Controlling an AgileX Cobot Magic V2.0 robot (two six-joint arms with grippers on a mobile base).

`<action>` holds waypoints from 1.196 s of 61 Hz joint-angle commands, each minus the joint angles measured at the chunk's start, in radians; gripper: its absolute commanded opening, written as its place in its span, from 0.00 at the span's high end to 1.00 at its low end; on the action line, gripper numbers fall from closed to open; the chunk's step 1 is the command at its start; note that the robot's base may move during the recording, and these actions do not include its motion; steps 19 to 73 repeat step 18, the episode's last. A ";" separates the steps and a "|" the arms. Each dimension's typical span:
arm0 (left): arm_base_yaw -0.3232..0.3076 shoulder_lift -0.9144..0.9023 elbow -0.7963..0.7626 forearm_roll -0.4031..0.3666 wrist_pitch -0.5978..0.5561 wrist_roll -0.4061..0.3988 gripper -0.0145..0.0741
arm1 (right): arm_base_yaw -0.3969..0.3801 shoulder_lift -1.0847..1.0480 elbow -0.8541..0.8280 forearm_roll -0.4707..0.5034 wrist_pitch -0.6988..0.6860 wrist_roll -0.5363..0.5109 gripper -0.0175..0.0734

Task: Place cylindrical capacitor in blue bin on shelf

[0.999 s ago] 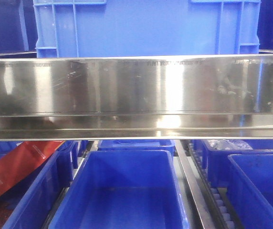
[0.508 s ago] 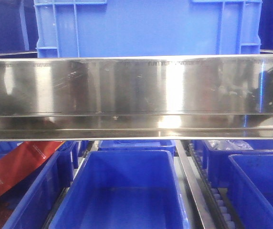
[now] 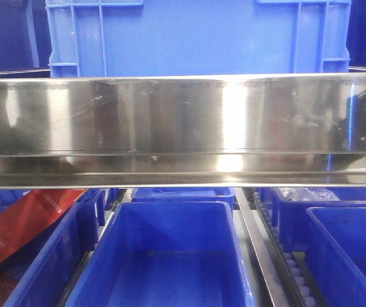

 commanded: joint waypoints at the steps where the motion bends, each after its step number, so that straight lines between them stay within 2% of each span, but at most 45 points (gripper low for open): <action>1: -0.002 -0.005 -0.001 -0.006 -0.018 -0.006 0.95 | -0.004 -0.004 0.002 -0.007 -0.022 -0.002 0.93; 73: -0.002 -0.005 -0.001 -0.006 -0.018 -0.006 0.95 | -0.004 -0.004 0.002 -0.007 -0.022 -0.002 0.93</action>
